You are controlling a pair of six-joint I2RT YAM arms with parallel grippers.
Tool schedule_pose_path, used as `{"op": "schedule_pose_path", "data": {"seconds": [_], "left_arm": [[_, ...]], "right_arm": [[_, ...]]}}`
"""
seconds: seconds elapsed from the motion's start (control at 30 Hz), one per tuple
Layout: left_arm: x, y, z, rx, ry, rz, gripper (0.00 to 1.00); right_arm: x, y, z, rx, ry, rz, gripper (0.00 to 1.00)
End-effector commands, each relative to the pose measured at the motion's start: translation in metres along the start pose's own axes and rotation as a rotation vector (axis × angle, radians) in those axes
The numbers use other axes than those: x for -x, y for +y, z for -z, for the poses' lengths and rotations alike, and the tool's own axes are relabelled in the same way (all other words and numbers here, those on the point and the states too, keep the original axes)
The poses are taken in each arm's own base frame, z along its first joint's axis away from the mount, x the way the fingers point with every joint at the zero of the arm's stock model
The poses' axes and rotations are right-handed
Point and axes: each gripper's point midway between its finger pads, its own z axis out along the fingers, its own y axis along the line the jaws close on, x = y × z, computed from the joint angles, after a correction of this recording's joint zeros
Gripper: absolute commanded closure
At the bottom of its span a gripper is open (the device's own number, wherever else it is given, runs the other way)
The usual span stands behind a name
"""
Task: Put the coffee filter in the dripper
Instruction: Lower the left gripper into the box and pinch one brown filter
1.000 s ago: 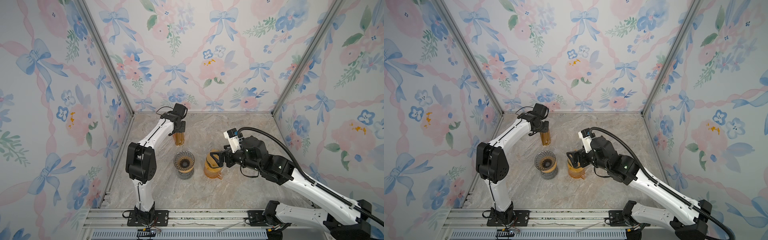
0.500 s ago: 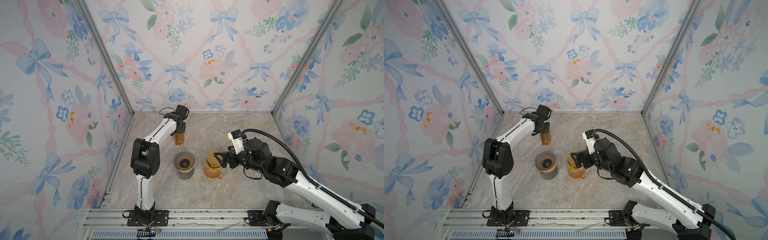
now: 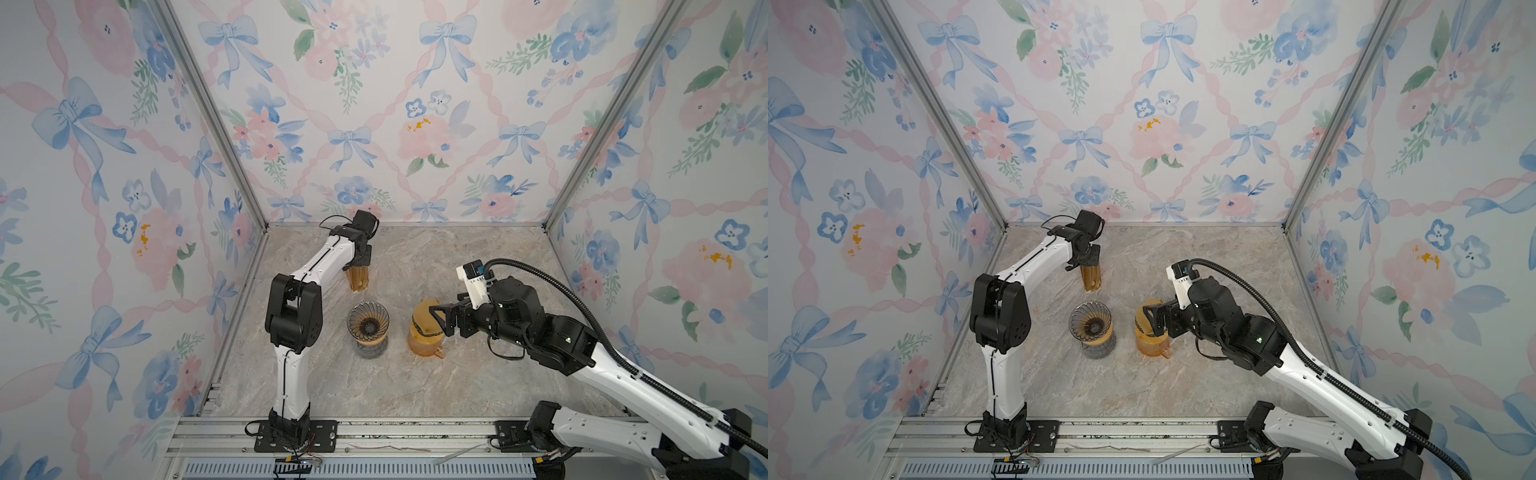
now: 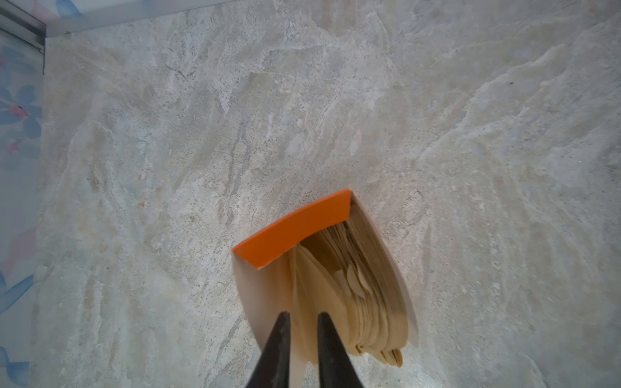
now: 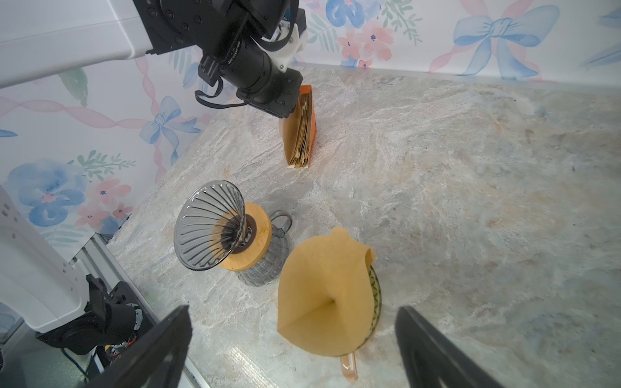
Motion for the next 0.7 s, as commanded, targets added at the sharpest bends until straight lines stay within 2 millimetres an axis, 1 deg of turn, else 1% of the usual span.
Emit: {"op": "schedule_pose_path", "data": {"seconds": [0.0,0.17,0.4,0.5,0.67], "left_arm": [[-0.001,0.005,-0.012,0.031,0.015,-0.018,0.82],[-0.003,0.007,-0.017,0.036,0.026,-0.018,0.83],[-0.004,0.005,-0.025,0.039,0.037,-0.022,0.89],[-0.002,0.005,-0.023,0.036,0.032,-0.018,0.92],[0.003,0.004,-0.011,0.015,0.012,-0.012,0.97]], "right_arm": [[-0.006,-0.008,0.002,-0.026,0.011,-0.010,0.04],[-0.007,-0.009,0.002,-0.029,0.012,-0.010,0.04],[-0.008,-0.013,0.002,-0.038,0.016,-0.015,0.04],[-0.009,-0.014,0.003,-0.039,0.018,-0.016,0.04],[-0.008,-0.014,0.005,-0.039,0.014,-0.019,0.04]]}}
